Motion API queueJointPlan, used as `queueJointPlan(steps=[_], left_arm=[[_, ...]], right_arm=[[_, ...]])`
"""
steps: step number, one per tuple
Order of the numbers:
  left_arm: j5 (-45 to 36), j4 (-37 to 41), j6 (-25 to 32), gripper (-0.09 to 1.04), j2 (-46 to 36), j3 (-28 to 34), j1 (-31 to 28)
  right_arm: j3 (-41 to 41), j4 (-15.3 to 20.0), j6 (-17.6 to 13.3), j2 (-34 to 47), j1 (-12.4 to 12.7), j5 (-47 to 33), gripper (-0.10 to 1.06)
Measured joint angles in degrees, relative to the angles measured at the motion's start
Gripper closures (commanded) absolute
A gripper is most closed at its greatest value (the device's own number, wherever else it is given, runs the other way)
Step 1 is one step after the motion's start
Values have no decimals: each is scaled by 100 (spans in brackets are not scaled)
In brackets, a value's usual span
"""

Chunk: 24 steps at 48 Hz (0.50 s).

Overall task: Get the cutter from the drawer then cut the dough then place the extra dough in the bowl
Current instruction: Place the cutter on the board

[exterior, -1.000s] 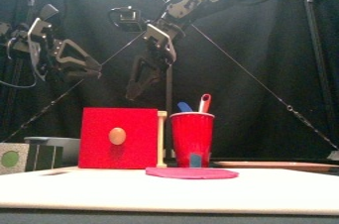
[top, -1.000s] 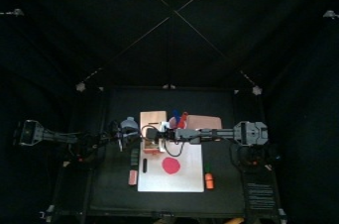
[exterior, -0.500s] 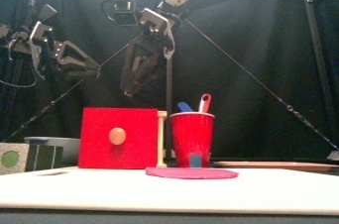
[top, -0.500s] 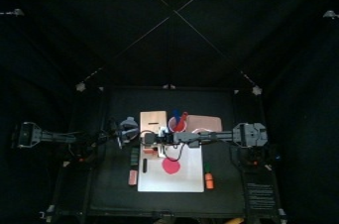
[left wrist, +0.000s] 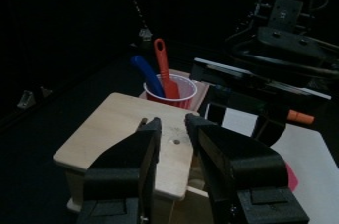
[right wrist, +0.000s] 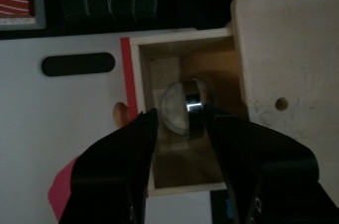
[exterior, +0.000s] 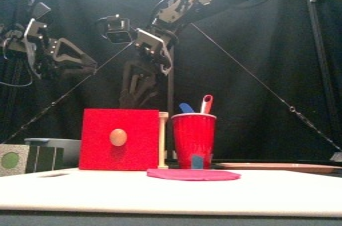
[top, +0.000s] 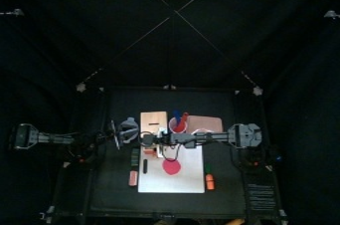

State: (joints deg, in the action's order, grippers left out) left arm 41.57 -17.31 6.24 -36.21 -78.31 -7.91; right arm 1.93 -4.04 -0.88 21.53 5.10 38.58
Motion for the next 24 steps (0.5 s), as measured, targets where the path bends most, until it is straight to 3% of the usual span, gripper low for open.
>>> queueJointPlan(steps=[15,24], left_arm=[[0,-9,-9,26,-9,-70,18],[0,-9,-9,26,-9,-97,26]], right_arm=[[35,9,44,176,53,18,21],[35,-18,44,264,62,26,36]])
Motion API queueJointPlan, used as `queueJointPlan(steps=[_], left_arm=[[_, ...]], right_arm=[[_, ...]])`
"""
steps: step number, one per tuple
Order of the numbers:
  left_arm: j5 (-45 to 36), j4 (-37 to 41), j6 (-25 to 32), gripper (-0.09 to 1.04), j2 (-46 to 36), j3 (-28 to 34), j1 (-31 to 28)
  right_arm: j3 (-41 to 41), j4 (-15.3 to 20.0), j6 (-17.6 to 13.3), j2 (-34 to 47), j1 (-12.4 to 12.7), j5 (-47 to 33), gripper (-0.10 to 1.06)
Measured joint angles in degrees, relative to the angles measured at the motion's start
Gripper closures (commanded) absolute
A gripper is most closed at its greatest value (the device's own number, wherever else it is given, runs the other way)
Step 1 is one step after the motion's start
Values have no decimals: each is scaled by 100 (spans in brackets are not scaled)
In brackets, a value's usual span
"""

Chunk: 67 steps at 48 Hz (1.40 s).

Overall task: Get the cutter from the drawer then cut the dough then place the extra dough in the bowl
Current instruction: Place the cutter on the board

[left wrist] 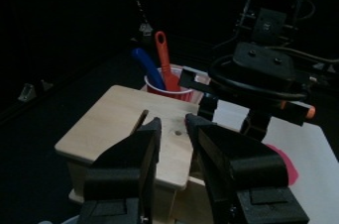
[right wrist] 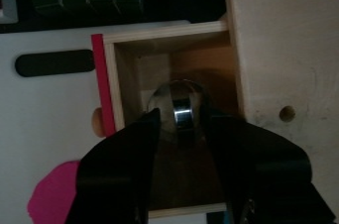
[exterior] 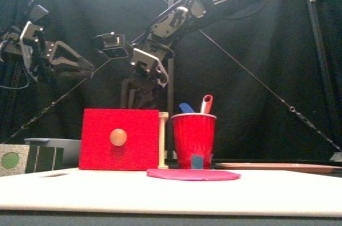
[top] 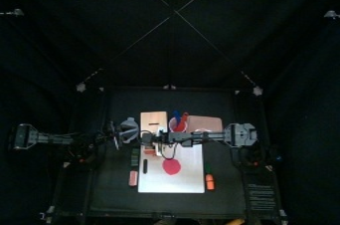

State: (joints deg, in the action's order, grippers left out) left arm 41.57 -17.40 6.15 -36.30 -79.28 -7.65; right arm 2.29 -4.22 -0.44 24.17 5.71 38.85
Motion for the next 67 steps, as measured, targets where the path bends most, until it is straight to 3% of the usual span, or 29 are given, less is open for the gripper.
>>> queueJointPlan(steps=[12,35,47,57,67], left_arm=[[0,0,0,26,0,-44,-9],[-70,-88,-18,26,-9,-158,0],[-88,-88,18,26,0,-158,-18],[-97,-88,18,26,0,-158,-167],[-97,-88,26,26,0,-141,-316]], right_arm=[[123,9,-18,0,0,88,48],[1213,18,26,-79,-26,1441,48],[1415,18,-44,-659,-70,2074,48],[976,18,-53,-1389,-237,2575,48],[-352,35,-88,-2180,-492,2689,48]])
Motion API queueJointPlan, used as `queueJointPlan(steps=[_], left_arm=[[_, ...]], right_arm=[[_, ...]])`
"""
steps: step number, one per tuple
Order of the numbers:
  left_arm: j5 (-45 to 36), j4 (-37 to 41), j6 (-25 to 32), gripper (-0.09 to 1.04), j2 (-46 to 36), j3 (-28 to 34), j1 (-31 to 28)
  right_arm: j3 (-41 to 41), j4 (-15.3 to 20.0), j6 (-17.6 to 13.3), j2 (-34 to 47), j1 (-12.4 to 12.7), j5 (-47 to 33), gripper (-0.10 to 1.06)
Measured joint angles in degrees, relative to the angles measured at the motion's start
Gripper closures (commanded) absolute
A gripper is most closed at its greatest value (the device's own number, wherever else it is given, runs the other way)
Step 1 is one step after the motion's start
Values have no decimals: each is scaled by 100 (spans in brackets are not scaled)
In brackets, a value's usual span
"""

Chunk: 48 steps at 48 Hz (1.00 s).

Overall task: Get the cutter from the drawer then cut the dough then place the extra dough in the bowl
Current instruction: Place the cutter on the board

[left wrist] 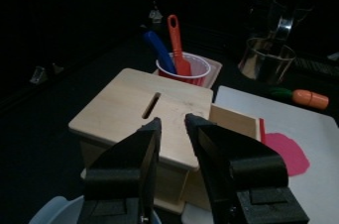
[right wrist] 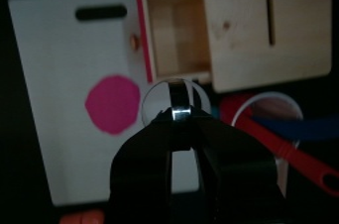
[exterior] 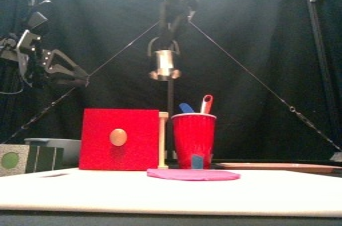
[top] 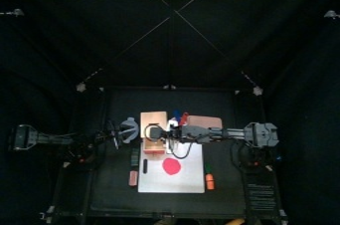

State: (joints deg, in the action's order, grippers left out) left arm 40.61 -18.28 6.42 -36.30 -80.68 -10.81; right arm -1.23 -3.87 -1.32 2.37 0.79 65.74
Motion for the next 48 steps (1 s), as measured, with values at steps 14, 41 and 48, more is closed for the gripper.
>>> queueJointPlan(steps=[14,41,48], left_arm=[[9,79,0,26,0,220,-325],[0,185,-18,26,9,703,-756],[0,176,-26,26,18,703,-765]], right_arm=[[-1916,-9,-773,-826,-352,-1239,48],[-3964,53,-1107,-1037,-642,-3410,46],[-4131,141,-1099,-1046,-650,-3507,46]])
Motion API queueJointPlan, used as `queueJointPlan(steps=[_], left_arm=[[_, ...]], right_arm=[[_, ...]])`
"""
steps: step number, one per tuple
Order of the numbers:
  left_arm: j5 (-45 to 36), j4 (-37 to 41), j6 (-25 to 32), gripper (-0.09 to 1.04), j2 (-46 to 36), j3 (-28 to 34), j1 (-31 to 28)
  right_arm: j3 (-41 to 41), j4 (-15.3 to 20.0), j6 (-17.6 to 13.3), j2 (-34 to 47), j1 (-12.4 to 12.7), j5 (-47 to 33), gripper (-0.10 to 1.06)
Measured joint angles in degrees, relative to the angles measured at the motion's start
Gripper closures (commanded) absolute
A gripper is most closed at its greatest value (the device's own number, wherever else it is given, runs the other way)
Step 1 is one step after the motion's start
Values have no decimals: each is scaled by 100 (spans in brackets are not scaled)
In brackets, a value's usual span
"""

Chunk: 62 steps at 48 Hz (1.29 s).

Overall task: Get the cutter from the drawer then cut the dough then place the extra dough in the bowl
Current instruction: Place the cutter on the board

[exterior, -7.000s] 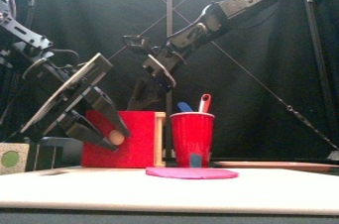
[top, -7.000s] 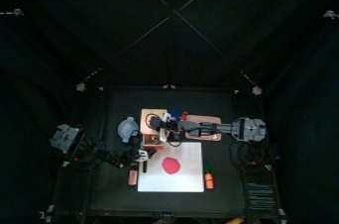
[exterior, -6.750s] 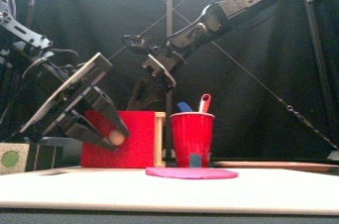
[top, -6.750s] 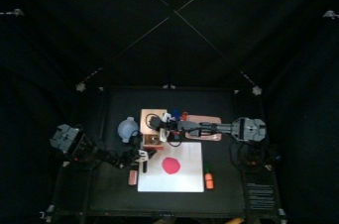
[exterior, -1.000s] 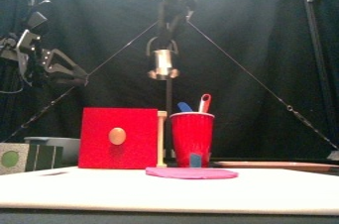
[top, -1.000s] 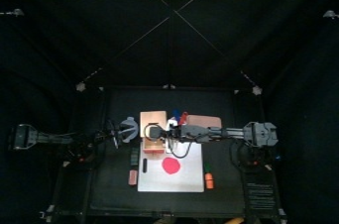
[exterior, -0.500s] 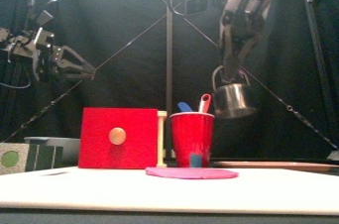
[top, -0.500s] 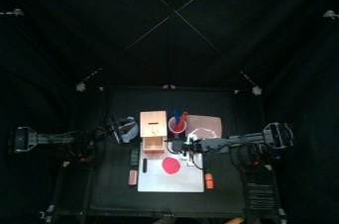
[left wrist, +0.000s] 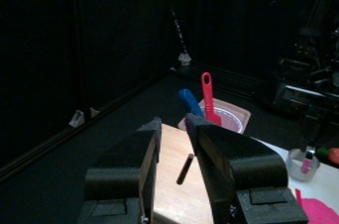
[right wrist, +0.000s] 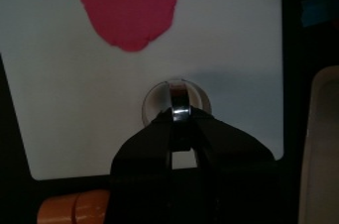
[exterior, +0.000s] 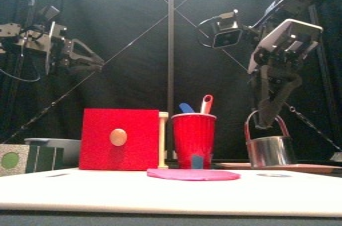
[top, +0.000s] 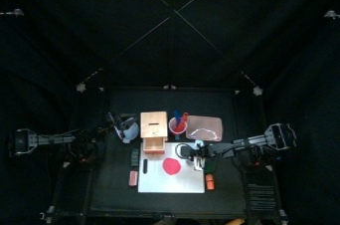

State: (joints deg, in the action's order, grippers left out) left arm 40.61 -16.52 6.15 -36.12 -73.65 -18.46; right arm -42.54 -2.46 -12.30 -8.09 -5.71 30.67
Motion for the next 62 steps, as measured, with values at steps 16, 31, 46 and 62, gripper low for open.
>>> queueJointPlan(steps=[16,31,46,62], left_arm=[[-9,9,0,23,0,9,-35],[-308,-62,18,21,0,26,-79],[-1635,-44,18,22,290,800,-835],[-4456,1494,44,40,1310,2610,-1151]], right_arm=[[-53,343,-9,-26,-70,-53,24],[299,352,9,-114,-97,-44,18],[1081,-729,53,105,-18,-905,23],[1556,-940,44,1090,18,-1626,52]])
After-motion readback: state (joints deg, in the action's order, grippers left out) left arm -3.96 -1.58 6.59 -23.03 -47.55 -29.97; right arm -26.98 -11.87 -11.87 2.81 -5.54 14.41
